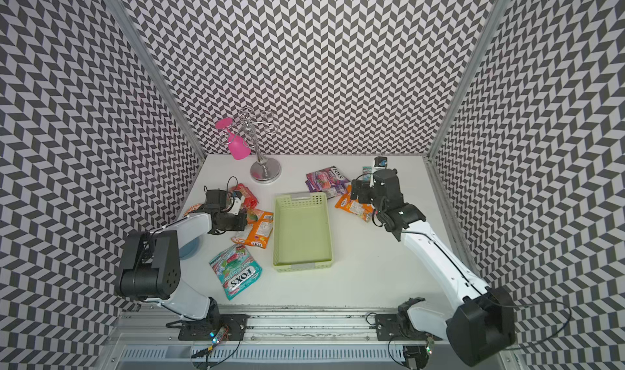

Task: Put the candies in the basket
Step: Pick up the candy at the center of the board.

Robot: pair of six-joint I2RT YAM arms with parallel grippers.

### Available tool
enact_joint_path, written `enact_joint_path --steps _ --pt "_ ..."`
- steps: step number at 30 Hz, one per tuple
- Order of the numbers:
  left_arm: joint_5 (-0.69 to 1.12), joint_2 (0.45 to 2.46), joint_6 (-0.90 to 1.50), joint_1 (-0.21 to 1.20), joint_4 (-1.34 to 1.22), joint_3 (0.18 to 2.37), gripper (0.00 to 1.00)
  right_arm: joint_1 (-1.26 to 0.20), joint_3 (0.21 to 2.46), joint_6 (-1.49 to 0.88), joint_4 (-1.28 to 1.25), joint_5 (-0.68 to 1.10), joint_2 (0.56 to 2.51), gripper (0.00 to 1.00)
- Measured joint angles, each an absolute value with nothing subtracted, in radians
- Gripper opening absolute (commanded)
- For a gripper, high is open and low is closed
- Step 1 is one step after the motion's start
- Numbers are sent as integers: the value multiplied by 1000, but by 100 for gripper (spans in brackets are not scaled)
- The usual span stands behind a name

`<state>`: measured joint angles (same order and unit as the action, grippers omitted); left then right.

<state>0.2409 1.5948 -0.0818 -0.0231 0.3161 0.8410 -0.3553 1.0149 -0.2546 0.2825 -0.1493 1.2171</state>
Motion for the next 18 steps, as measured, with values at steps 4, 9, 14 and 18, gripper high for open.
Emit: enact_joint_path --steps 4,9,14,18 --pt "240 1583 -86 -23 321 841 0 -355 1012 -254 283 -153 1213 99" --pt "234 1520 -93 -23 334 842 0 -355 1012 -253 283 -154 1202 99" --pt "213 1447 -117 -22 346 851 0 -355 1012 -252 283 -157 1188 99" --pt "212 1417 -138 -22 357 884 0 -355 1011 -250 283 -161 1181 99"
